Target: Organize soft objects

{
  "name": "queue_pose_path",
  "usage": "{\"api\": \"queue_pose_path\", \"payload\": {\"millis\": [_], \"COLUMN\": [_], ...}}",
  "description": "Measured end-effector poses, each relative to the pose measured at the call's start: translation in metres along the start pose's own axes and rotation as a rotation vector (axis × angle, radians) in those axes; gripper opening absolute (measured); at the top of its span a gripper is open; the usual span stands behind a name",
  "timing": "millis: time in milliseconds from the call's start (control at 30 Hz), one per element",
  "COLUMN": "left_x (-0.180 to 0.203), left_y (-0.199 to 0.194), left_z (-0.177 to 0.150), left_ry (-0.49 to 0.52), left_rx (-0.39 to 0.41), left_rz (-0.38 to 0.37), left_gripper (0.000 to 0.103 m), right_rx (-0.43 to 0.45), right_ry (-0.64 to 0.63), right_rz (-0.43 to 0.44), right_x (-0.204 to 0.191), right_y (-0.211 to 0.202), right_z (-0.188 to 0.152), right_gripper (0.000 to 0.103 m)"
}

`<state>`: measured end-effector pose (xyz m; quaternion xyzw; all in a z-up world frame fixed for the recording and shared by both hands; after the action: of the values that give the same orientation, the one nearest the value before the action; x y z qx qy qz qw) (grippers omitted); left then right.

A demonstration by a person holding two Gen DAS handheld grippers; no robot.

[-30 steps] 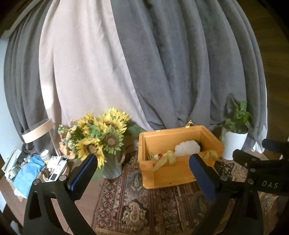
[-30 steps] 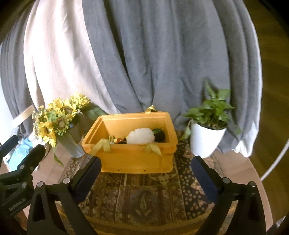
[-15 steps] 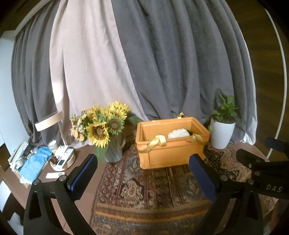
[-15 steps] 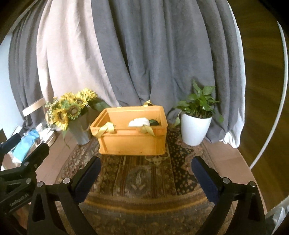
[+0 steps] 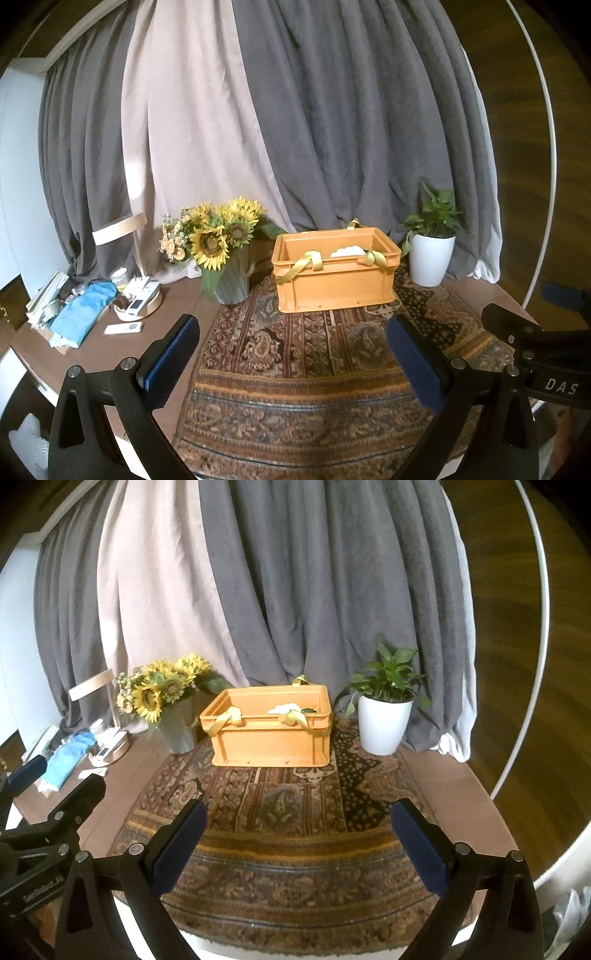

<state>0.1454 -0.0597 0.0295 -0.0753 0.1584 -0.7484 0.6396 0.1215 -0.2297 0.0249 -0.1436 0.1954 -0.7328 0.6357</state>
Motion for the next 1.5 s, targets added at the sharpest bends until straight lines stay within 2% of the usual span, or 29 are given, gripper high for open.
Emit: {"api": "queue_pose_path", "payload": {"millis": [233, 600, 1500], "left_x": [0.003, 0.005, 0.014], "left_y": [-0.031, -0.063, -0.078], "left_z": [-0.008, -0.013, -0.017], "left_ry": [-0.004, -0.007, 0.002], "left_rx": [0.008, 0.024, 0.016], "left_rz": [-0.007, -0.012, -0.024], "left_gripper": [0.103, 0.103, 0.103], "right_rx": [0.019, 0.038, 0.035], "right_ry": [0.001, -0.003, 0.011], "right_rz": [-0.002, 0.000, 0.001], "right_x": [0.000, 0.001, 0.009], "right_y": [-0.034, -0.065, -0.076], "right_z": [-0.011, -0.019, -0.023], "right_gripper": [0.101, 0.101, 0.101]}}
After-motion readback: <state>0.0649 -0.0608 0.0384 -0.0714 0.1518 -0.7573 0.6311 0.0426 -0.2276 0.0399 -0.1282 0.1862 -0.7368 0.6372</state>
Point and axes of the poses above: each gripper's, at about its wrist camera, not at the fingertips, and y roughly the way its jaws point, x to its right, z to its top, the point moved 8 cm from there along y, roughly the way its jaws point, and after that the axes turned 5 degrees about x, right-handed, at the moved point
